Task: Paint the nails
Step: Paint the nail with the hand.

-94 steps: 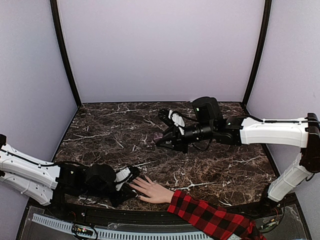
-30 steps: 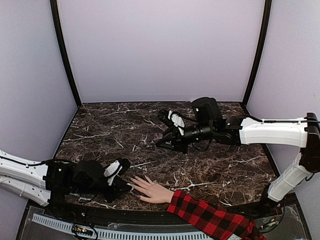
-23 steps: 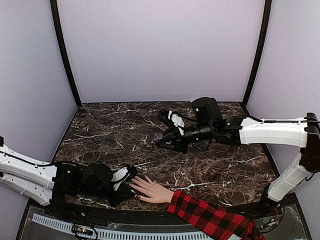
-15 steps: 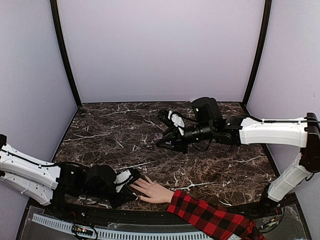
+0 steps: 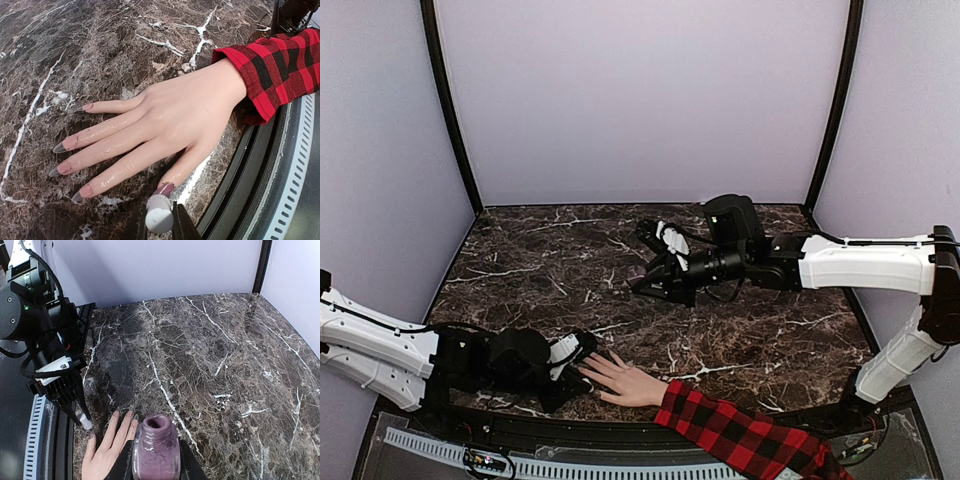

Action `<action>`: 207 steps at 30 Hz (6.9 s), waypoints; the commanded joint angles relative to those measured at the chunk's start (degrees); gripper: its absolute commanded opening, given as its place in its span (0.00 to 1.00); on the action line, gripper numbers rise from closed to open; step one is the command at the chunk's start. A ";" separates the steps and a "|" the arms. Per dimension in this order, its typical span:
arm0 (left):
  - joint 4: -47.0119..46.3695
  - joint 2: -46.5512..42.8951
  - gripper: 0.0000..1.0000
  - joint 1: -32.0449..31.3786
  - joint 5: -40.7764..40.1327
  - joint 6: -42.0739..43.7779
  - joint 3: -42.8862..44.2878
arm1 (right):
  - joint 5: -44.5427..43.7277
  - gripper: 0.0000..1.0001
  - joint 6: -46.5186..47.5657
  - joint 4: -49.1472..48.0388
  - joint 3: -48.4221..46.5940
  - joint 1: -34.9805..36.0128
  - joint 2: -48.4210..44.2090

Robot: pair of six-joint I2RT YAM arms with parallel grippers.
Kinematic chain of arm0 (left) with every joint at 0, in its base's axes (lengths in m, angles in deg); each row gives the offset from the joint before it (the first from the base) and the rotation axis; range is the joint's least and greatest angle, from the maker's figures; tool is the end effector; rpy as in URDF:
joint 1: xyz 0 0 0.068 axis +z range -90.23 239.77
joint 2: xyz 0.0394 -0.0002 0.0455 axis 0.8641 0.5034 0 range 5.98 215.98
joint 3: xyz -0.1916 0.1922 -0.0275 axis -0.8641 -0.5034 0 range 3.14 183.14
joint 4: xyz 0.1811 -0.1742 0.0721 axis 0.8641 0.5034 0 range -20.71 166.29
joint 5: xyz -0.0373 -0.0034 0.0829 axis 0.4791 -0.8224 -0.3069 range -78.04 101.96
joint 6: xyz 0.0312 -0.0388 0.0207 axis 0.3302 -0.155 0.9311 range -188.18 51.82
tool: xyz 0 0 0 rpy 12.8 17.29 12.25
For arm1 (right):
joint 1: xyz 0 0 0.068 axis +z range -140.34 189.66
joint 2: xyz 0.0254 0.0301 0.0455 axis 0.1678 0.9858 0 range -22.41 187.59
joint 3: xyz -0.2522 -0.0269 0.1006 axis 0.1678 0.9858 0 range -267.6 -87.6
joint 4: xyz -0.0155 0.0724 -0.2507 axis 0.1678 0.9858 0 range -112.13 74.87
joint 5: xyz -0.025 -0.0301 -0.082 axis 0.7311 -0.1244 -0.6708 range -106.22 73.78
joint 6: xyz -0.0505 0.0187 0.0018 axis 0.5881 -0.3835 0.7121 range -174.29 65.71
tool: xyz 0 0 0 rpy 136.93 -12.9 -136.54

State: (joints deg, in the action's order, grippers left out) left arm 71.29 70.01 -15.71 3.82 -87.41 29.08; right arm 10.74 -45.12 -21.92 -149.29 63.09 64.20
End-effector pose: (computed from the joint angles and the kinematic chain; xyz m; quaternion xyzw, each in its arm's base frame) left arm 0.0595 -0.2096 0.1766 0.4000 0.8116 -0.2660 0.3324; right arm 0.1940 0.2887 0.2834 -0.5333 0.6363 0.3787 0.4091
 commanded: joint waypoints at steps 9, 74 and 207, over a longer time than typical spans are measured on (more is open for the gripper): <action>3.33 -2.45 0.00 -0.02 -3.36 -1.61 0.89 | 0.20 0.00 0.23 -1.79 -0.19 -0.46 0.32; 4.26 -7.04 0.00 0.47 -4.69 -3.02 -0.98 | 0.20 0.00 0.16 -1.79 -0.14 -0.44 0.37; -0.71 -0.88 0.00 2.18 4.81 -2.13 -1.63 | -0.02 0.00 0.41 -1.53 -0.19 -0.43 0.60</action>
State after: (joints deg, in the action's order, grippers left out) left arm 69.43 69.01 -13.83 8.17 -88.81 28.49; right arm 10.74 -45.08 -21.70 -149.29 63.09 64.77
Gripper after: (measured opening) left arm 0.157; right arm 0.205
